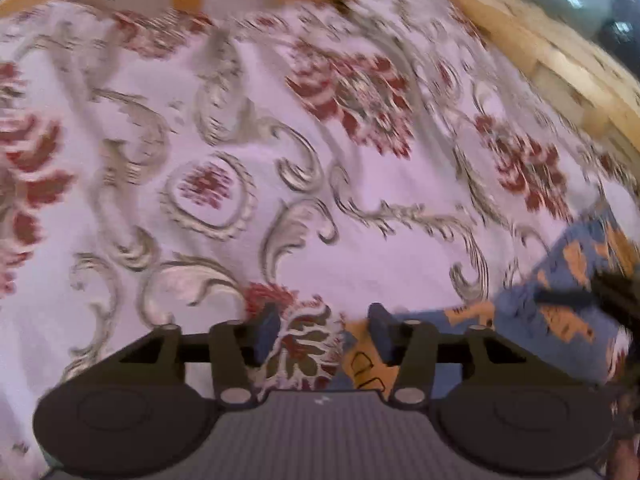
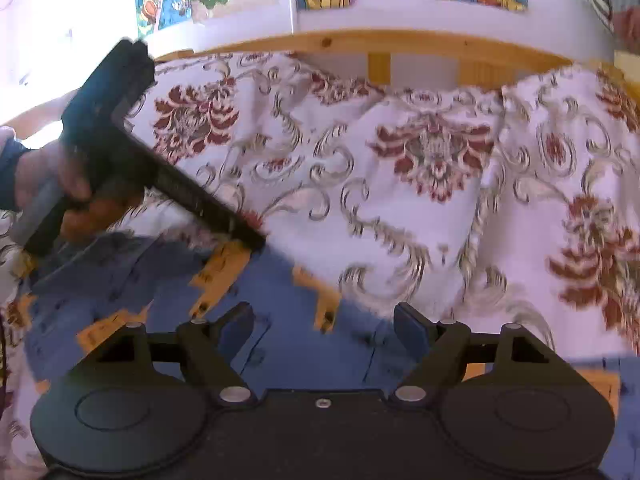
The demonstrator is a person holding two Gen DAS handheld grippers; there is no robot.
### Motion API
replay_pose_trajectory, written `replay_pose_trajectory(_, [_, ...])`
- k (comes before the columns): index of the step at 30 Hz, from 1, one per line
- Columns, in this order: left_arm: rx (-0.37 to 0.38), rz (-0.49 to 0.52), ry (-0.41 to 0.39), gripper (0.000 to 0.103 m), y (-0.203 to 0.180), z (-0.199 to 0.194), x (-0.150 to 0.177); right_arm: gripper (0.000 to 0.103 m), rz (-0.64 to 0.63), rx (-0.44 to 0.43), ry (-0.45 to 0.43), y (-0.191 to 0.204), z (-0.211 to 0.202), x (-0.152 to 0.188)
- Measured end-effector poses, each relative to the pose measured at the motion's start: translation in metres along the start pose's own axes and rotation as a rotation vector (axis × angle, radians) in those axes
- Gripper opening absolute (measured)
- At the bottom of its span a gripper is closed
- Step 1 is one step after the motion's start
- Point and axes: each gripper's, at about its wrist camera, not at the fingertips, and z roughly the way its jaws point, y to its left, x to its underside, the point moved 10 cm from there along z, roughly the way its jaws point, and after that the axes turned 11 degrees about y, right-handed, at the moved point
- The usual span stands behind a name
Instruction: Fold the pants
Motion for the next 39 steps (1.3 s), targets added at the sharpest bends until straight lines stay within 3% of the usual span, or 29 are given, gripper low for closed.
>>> replay_pose_trajectory(2, [0.001,-0.028,-0.061,0.085,-0.005,-0.02,0.008,0.079,0.045,-0.024,0.015,0.0,-0.01,0.008])
replay_pose_trajectory(3, [0.02,-0.03,-0.087,0.088,-0.01,-0.029,0.014,0.081,0.074,-0.034,0.024,-0.002,-0.017,0.013])
replay_pose_trajectory(8, [0.096,0.026,-0.072,0.089,-0.045,-0.042,0.073,0.088,0.227,-0.027,0.029,-0.016,-0.058,0.039])
replay_pose_trajectory(11, [0.085,0.046,-0.021,0.089,-0.054,-0.042,0.109,0.092,0.278,0.014,0.005,-0.03,-0.081,0.051])
replay_pose_trajectory(13, [0.037,0.05,0.041,0.091,-0.051,-0.036,0.128,0.097,0.335,0.037,0.007,-0.045,-0.091,0.059])
replay_pose_trajectory(15, [-0.046,0.03,0.134,0.091,-0.038,-0.026,0.146,0.098,0.383,0.108,0.04,-0.069,-0.093,0.07])
replay_pose_trajectory(18, [-0.066,0.014,0.142,0.091,-0.034,-0.033,0.148,0.095,0.518,0.307,0.096,-0.124,-0.099,0.091])
replay_pose_trajectory(19, [-0.072,-0.006,0.153,0.091,-0.034,-0.037,0.146,0.095,0.607,0.315,0.074,-0.14,-0.109,0.094])
replay_pose_trajectory(21, [-0.062,-0.041,0.158,0.093,-0.04,-0.047,0.135,0.1,0.69,0.265,-0.029,-0.152,-0.133,0.092])
replay_pose_trajectory(24, [-0.032,-0.008,0.12,0.101,-0.066,-0.061,0.102,0.102,0.67,0.354,-0.106,-0.159,-0.169,0.093])
replay_pose_trajectory(30, [0.055,0.144,0.039,0.103,-0.17,-0.039,0.005,0.102,0.766,0.323,-0.14,-0.174,-0.186,0.105])
replay_pose_trajectory(35, [0.192,0.36,0.013,0.103,-0.277,0.008,-0.065,0.086,0.771,0.404,-0.138,-0.185,-0.181,0.106])
replay_pose_trajectory(39, [0.271,0.546,0.037,0.102,-0.347,0.049,-0.095,0.068,0.843,0.455,-0.131,-0.204,-0.174,0.117])
